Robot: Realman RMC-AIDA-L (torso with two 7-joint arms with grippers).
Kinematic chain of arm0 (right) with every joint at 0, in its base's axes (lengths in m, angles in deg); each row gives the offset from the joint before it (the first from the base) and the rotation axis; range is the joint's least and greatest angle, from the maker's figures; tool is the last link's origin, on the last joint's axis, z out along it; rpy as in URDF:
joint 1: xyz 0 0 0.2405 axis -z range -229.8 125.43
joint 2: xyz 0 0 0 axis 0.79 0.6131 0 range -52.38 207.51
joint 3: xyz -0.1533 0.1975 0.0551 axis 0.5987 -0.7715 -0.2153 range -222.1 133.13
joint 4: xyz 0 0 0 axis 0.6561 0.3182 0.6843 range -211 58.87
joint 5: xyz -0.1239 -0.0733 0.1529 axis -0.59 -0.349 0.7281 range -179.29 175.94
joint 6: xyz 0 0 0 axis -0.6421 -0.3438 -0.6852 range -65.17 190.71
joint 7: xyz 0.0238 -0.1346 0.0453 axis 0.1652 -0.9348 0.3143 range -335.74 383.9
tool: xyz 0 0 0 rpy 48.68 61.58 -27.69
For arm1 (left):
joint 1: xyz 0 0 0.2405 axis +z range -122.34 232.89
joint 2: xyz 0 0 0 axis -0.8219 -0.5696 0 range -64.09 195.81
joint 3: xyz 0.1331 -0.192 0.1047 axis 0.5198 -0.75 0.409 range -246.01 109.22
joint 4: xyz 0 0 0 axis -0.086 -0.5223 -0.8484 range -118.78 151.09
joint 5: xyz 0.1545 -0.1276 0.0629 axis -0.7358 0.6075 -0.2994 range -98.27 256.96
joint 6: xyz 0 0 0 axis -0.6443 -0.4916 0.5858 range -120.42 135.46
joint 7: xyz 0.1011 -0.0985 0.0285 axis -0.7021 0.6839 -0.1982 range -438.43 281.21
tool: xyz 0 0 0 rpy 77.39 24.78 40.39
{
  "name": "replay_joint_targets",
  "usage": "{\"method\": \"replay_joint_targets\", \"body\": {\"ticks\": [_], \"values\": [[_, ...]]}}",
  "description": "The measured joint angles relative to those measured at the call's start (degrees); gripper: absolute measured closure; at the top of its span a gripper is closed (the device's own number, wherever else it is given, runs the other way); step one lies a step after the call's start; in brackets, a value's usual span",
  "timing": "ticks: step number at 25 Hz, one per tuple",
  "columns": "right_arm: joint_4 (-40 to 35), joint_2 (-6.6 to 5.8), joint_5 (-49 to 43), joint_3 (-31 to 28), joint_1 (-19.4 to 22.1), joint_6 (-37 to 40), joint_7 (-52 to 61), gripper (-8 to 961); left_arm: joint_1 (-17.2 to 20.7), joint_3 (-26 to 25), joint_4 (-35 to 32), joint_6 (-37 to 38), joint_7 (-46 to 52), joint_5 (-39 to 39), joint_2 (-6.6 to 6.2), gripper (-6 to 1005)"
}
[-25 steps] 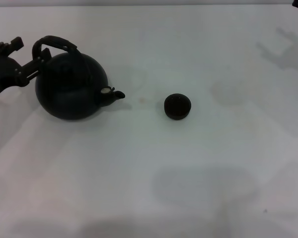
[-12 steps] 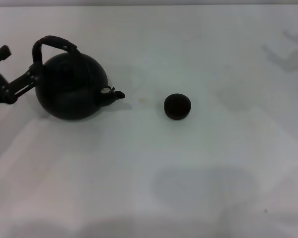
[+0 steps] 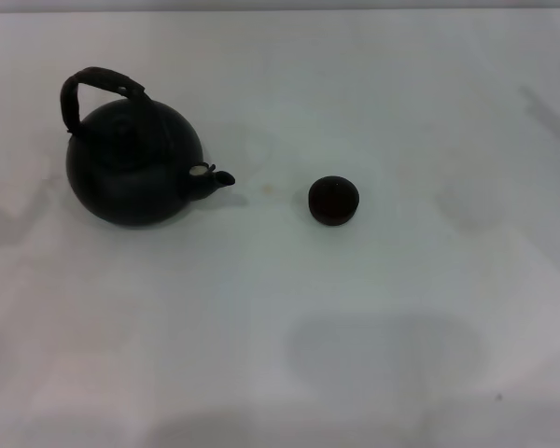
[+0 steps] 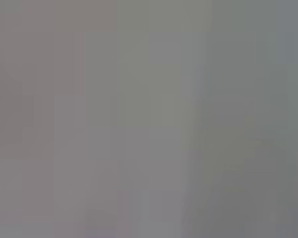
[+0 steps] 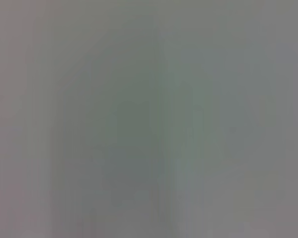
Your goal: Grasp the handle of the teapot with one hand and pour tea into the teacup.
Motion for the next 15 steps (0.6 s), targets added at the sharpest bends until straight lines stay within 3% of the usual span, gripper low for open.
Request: {"method": "replay_joint_targets", "body": {"ticks": [5, 11, 15], "values": [[7.6, -0.06, 5.2, 0.0, 0.2, -0.6, -7.7, 82, 0.7, -3.4, 2.7, -2.1, -3.2, 5.7, 0.18, 120], [18.2, -0.01, 8.1, -1.4, -0.1, -0.9, -22.7, 82, 0.5, -3.7, 8.7, -2.3, -10.1, 11.1, 0.18, 119], [21.8, 0.02, 9.9, -1.5, 0.0, -1.7, -24.4, 82, 0.0, -3.7, 12.5, -2.8, -12.4, 13.8, 0.19, 120]]}}
